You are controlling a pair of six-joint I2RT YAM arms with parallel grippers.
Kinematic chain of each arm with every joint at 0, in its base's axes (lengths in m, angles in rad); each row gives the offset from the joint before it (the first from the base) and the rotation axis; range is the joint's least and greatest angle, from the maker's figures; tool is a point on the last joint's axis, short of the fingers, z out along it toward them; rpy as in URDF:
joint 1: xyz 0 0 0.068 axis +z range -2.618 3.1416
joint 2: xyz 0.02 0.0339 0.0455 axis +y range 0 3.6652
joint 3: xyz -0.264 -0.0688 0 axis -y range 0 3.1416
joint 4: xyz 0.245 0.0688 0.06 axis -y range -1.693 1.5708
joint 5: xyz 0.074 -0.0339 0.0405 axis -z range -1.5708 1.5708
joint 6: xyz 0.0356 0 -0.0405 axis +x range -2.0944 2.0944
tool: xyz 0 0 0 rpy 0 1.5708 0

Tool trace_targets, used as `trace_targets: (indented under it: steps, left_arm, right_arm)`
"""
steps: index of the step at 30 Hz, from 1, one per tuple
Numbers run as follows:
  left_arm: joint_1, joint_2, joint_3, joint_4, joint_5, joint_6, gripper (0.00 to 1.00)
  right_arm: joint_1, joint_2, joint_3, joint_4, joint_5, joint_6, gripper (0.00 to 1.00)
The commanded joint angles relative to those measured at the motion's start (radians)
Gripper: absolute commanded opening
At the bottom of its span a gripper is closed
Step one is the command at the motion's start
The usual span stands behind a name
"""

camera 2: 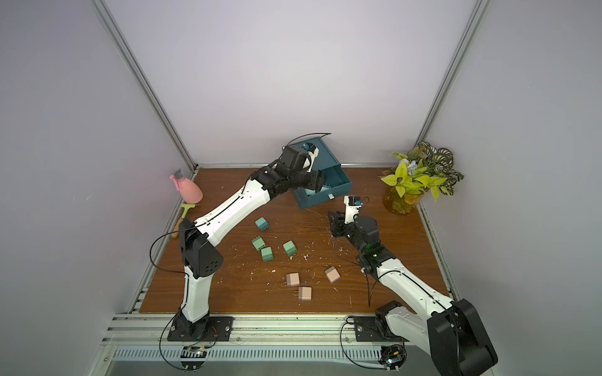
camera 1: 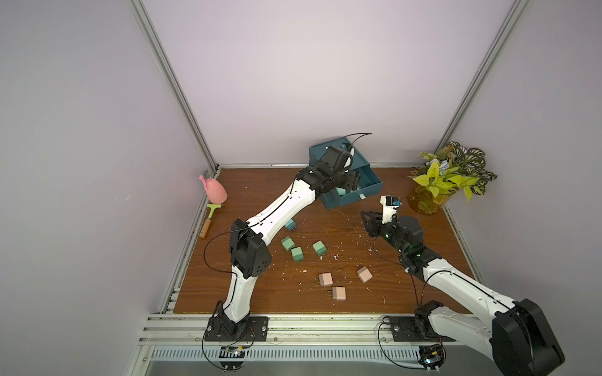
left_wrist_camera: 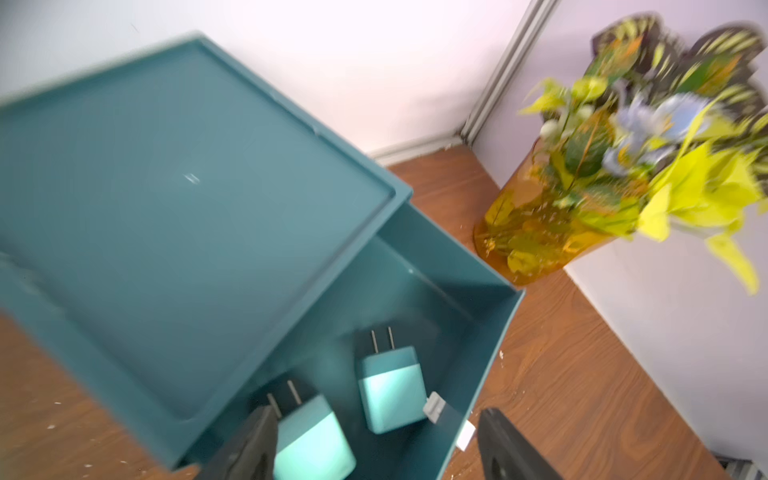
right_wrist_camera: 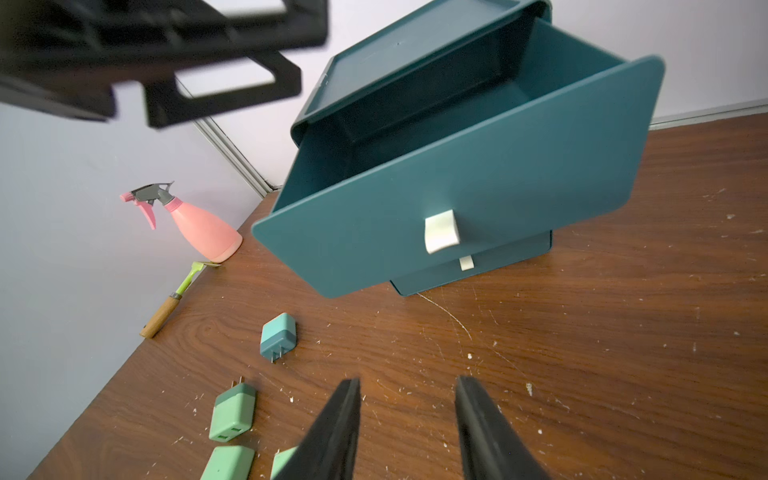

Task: Place the plugs into the drawer by color
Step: Place the plug in the drawer, then pick up the plug from the center of the board.

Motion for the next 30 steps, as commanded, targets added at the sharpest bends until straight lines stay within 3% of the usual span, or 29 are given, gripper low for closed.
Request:
trace_targets:
  steps: [1,6,15,20,25,30]
  left_arm:
    - [0.098,-0.058,0.002,-0.013,-0.028,0.0,0.72]
    - [0.181,-0.028,-0.012,-0.015,-0.068,0.008,0.72]
    - [0.256,0.157,0.145,-0.014,0.113,-0.048,0.71]
    - [0.265,0.199,0.191,-0.014,0.116,-0.047,0.71]
    - [0.279,0.198,0.189,-0.015,0.105,-0.046,0.71]
    - [0.283,0.172,0.169,-0.015,0.058,-0.034,0.71]
  right_arm:
    - [0.014,0.022,0.059,0.012,-0.002,-0.025,0.45]
    - [0.067,0.07,0.1,-0.002,0.031,-0.048,0.45]
    - [0.094,0.129,0.18,-0.011,0.054,-0.069,0.45]
    - [0.224,0.191,0.209,-0.009,0.103,-0.088,0.45]
    - [0.386,0.395,0.333,-0.005,0.147,-0.132,0.45]
    - [0.458,0.677,0.58,-0.101,0.127,-0.185,0.45]
